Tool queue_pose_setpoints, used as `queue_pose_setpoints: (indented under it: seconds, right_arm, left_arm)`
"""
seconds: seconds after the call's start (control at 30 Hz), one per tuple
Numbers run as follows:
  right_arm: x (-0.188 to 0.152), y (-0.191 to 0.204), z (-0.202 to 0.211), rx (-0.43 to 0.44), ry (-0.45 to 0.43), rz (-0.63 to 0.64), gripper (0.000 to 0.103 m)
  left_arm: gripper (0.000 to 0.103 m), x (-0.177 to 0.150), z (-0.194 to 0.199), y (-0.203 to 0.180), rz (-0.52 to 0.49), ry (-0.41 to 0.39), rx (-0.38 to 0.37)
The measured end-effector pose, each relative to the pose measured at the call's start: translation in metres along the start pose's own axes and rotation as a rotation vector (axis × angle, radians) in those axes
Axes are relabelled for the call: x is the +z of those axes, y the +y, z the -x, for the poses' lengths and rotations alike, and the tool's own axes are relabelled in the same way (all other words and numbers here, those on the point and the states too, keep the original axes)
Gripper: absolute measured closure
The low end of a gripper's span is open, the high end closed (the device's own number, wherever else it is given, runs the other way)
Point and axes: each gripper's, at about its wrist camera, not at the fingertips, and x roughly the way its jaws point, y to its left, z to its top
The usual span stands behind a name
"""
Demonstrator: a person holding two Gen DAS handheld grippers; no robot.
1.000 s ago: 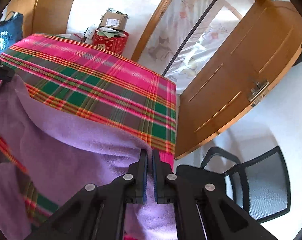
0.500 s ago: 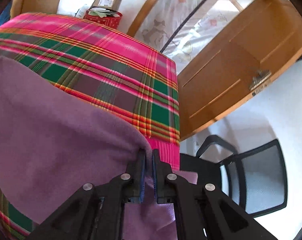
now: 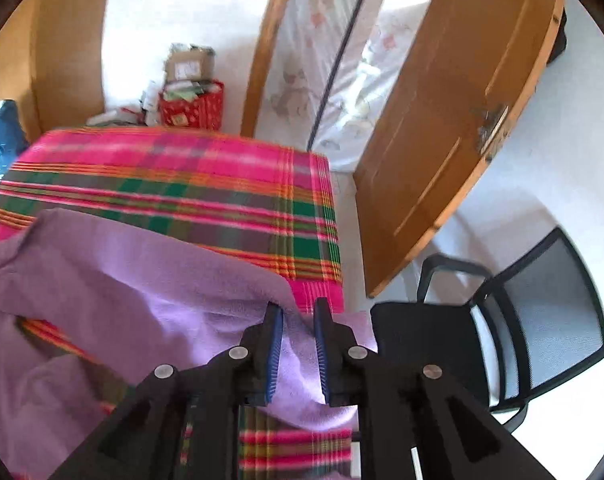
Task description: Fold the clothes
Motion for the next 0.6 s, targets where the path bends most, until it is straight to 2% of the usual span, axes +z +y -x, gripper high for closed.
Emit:
queue_pose_setpoints:
  seconds: [0.17, 0.27, 0.3, 0.33, 0.43, 0.6]
  right_arm:
    - [0.024, 0.013, 0.06, -0.102, -0.066, 0.103, 0.085]
    - [0.042, 0.017, 0.06, -0.225, -0.026, 0.149, 0.084]
    - [0.046, 0.015, 0.061, -0.21, -0.011, 0.115, 0.084]
    - [0.049, 0.013, 0.065, -0.153, -0.007, 0.061, 0.084]
    - [0.054, 0.014, 0.081, 0.013, -0.042, -0.055, 0.084]
    - [0.068, 0.051, 0.112, 0.074, -0.073, 0.007, 0.084]
  left_arm:
    - [0.081, -0.002, 0.043, 0.027, -0.019, -0.036, 0.07]
    - [0.081, -0.008, 0.066, 0.031, -0.057, -0.044, 0.075]
    - [0.08, -0.01, 0.074, 0.034, -0.073, -0.047, 0.069]
    - [0.078, -0.012, 0.082, 0.038, -0.092, -0.051, 0.074]
    - [0.076, -0.019, 0.1, 0.048, -0.149, -0.064, 0.143]
    - [0.076, -0.024, 0.117, 0.064, -0.186, -0.052, 0.229]
